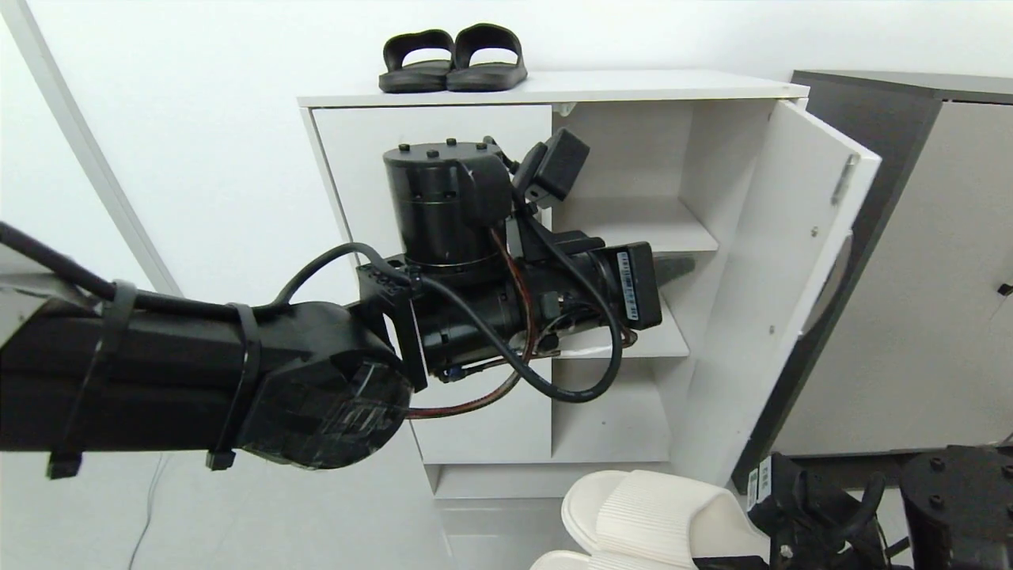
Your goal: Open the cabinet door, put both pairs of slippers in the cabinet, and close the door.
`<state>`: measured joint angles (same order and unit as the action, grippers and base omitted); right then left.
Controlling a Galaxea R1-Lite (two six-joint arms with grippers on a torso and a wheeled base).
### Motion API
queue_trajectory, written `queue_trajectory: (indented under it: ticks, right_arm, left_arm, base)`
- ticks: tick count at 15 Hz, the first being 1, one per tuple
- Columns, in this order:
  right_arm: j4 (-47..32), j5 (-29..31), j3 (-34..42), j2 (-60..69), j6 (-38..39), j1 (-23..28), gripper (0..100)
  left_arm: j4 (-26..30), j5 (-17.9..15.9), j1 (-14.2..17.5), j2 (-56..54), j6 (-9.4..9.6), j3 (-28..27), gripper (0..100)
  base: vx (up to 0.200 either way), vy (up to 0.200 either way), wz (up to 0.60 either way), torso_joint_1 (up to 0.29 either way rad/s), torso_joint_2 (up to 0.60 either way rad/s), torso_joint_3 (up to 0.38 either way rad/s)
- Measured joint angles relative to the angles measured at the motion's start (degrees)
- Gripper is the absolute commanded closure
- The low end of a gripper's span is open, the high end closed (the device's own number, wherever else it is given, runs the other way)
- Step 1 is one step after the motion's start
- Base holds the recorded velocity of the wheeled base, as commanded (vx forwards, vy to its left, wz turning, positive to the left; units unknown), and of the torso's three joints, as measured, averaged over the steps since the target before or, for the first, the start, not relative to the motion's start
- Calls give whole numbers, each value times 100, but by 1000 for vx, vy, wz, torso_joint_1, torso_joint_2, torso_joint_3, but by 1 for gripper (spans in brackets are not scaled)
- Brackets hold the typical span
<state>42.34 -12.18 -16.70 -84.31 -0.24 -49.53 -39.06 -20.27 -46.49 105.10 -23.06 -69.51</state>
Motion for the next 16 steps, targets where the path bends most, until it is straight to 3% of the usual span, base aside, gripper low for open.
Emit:
queue_trajectory:
  ticks: [4, 6, 10, 12, 14, 16]
  right_arm:
    - [6, 4, -13, -26, 6, -5, 100]
    - [11, 312, -228, -118, 95, 45, 100]
    - [9, 2386, -1265, -670, 917, 157, 100]
    - [9, 3377, -1814, -1092, 1067, 204, 100]
    - [9, 4151, -2238, -1510, 1152, 210, 100]
    - [16, 4880, -2604, -1877, 1195, 240, 100]
  left_arm:
    - [-297, 7, 347, -197, 9, 344, 100]
    - [-319, 7, 595, -490, 16, 592, 100]
    - [-188, 7, 1229, -1549, 44, 1263, 100]
    - [206, 95, 1565, -2288, 233, 1718, 100]
    - [884, 583, 1805, -3082, 624, 2170, 100]
    - [1519, 1705, 1991, -3814, 1084, 2577, 100]
  base:
    - [0, 0, 0, 0, 0, 0]
    - [0, 0, 0, 0, 0, 0]
    - [0, 0, 0, 0, 0, 0]
    - [0, 0, 0, 0, 0, 0]
    - [0, 0, 0, 0, 0, 0]
    - [0, 0, 0, 0, 0, 0]
